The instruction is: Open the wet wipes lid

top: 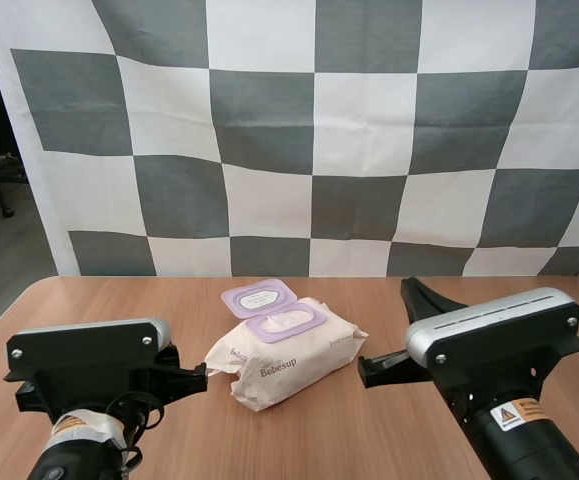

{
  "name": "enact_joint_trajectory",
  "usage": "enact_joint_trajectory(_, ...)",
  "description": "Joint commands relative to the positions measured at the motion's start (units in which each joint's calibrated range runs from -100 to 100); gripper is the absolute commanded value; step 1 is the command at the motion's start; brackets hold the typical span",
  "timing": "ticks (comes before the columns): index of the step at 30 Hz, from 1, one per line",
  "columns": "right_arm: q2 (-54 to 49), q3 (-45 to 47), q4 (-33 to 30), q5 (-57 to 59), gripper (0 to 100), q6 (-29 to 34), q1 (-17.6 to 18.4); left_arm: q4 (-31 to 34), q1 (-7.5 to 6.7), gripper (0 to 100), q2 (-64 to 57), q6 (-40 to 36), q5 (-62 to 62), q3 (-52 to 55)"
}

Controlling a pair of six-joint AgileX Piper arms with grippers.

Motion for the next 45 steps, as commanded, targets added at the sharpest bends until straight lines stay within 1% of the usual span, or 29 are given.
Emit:
enact_joint_trajectory(1,0.0,0.0,-27.1,7.3,0,27.4,-0.1,0.0,-0.02,90,0.0,0.0,0.1,0.0)
enact_joint_trajectory(4,0.0,0.0,-27.2,9.4,0,28.8,-0.8,0.0,-0.02,90,0.0,0.0,0.1,0.0)
enact_joint_trajectory(9,0.0,0.0,-27.8,11.3,0,28.9,-2.0,0.0,-0.02,90,0.0,-0.1,0.1,0.0)
enact_joint_trajectory(16,0.0,0.0,-29.9,25.0,0,29.2,-4.8,0.0,-0.02,90,0.0,-0.1,-0.3,0.0)
enact_joint_trajectory(22,0.0,0.0,-29.5,25.0,0,32.2,-6.1,0.0,-0.02,90,0.0,-0.1,-0.5,0.0)
enact_joint_trajectory(25,0.0,0.0,-28.1,25.0,0,32.2,-6.1,0.0,-0.02,90,0.0,-0.1,-0.5,0.0)
enact_joint_trajectory(42,0.0,0.0,-27.8,25.0,0,32.2,-6.1,0.0,-0.02,90,0.0,-0.1,-0.1,0.0)
enact_joint_trajectory(43,0.0,0.0,-27.8,25.0,0,32.2,-6.1,0.0,-0.02,90,0.0,-0.1,-0.1,0.0)
enact_joint_trajectory(44,0.0,0.0,-27.8,25.0,0,32.2,-6.1,0.0,-0.02,85,0.0,-0.1,-0.1,0.0)
enact_joint_trajectory(45,0.0,0.0,-27.8,25.0,0,32.2,-6.1,0.0,-0.02,79,0.0,-0.1,-0.1,0.0)
